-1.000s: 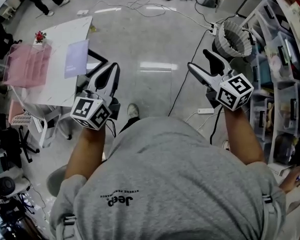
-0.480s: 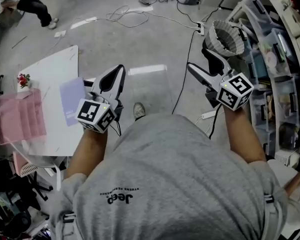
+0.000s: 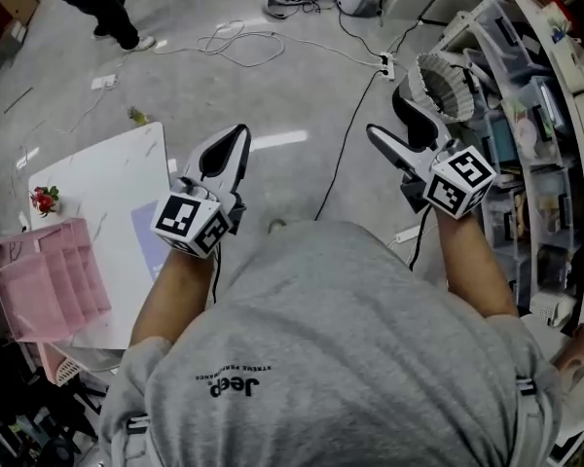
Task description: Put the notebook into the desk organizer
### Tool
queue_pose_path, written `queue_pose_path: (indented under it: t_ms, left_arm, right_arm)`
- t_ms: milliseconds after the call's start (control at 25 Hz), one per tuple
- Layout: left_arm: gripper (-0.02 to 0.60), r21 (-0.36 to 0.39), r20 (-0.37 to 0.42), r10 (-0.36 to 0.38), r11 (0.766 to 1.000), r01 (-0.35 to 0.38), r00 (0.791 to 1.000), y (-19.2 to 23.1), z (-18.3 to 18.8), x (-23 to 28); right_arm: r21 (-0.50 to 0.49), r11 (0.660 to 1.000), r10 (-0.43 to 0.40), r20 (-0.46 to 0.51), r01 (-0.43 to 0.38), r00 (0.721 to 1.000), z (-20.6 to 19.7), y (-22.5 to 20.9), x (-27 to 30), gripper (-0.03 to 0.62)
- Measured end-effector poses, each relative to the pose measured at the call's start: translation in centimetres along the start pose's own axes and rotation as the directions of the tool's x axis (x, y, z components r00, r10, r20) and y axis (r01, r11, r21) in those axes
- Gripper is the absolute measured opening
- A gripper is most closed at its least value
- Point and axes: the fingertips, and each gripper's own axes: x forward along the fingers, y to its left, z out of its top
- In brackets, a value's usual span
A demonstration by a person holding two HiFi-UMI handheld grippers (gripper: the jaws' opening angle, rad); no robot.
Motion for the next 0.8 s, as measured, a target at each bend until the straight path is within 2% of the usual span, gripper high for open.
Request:
queue_pose_path:
  t_ms: [240,520,680,800]
  left_arm:
    - [0.026,-0.028,-0.006,0.048,0.998,-0.048,0.999,4.6,0.2,0.2]
    - [0.026,-0.008,-0.023,0.12,0.993,-0.12,0.993,6.0,0.3,2.9]
    - [0.026,0.028,-0.018,0.196,0.98,-0.196,0.98,6.1,0.6,5.4]
    - [0.026,0.042,-0.001,0.277,0.96,-0.276,0.961,6.2,0.9,8.0]
  right_arm:
    - [0.007,0.999,0.032,-0.03,-0.032,0.999,0.7,-0.9,5.0,0.324]
    - [0.035,0.994,0.108,-0.032,-0.107,0.994,0.8,-4.7,8.1,0.324]
    - [0.034,0.982,0.186,-0.022,-0.185,0.982,1.2,-8.3,9.6,0.324]
    - [0.038,0.968,0.249,-0.021,-0.248,0.968,1.8,-11.9,10.5,0.324]
